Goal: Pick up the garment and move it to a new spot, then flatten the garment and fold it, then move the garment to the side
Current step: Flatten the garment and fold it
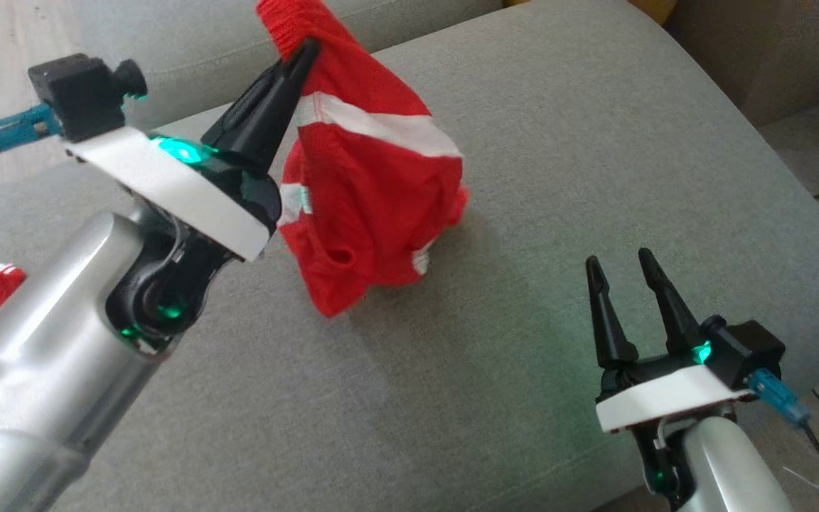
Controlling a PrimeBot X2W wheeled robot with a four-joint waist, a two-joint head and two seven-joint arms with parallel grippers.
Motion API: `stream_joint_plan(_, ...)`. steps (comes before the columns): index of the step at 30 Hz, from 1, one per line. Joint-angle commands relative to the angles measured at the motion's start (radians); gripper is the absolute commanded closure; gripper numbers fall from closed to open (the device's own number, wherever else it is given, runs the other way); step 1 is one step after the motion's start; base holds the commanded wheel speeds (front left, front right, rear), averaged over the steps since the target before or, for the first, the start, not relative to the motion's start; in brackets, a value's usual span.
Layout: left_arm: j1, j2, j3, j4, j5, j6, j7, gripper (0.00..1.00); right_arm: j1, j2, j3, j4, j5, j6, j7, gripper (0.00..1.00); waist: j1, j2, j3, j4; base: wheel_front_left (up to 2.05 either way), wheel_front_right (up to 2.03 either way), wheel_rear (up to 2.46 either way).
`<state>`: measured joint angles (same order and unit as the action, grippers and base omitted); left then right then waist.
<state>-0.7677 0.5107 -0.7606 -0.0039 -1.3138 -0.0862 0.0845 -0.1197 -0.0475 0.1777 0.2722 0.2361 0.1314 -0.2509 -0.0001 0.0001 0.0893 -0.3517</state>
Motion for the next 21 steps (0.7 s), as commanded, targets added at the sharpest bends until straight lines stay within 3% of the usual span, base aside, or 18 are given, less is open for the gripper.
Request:
stream_joint_plan(1,-0.043,0.027,0.060,-0.022,0.013,0.004,-0.013,1.00,-0.018,-0.003,0.020,-0.028,-0.006,-0.001,-0.011,0.00,0.0001,-0.0001,-0.002,0.004,0.00,0.00,0.00)
stream_joint_plan(7,-0.035,0.006,0.056,-0.006,0.034,0.020,-0.043,1.00,-0.030,-0.003,0.026,-0.028,0.000,-0.001,-0.011,0.00,0.0001,-0.0001,-0.003,0.011,0.00,0.00,0.00)
stream_joint_plan(10,0.015,0.036,0.045,-0.021,0.043,0.029,-0.047,1.00,-0.021,-0.003,0.028,-0.027,0.003,-0.001,-0.011,0.00,0.0001,-0.0001,-0.005,0.010,0.00,0.00,0.00)
stream_joint_plan(14,0.125,0.148,0.031,-0.095,0.063,0.069,-0.036,1.00,0.004,-0.003,0.008,-0.028,-0.001,-0.001,-0.011,0.00,0.0001,-0.0001,-0.005,0.022,0.00,0.00,0.00)
stream_joint_plan(21,0.378,0.393,0.040,-0.220,0.050,0.198,-0.032,1.00,0.032,-0.003,-0.009,-0.027,-0.013,-0.001,-0.011,0.00,0.0001,-0.0001,-0.010,0.074,0.00,0.00,0.00)
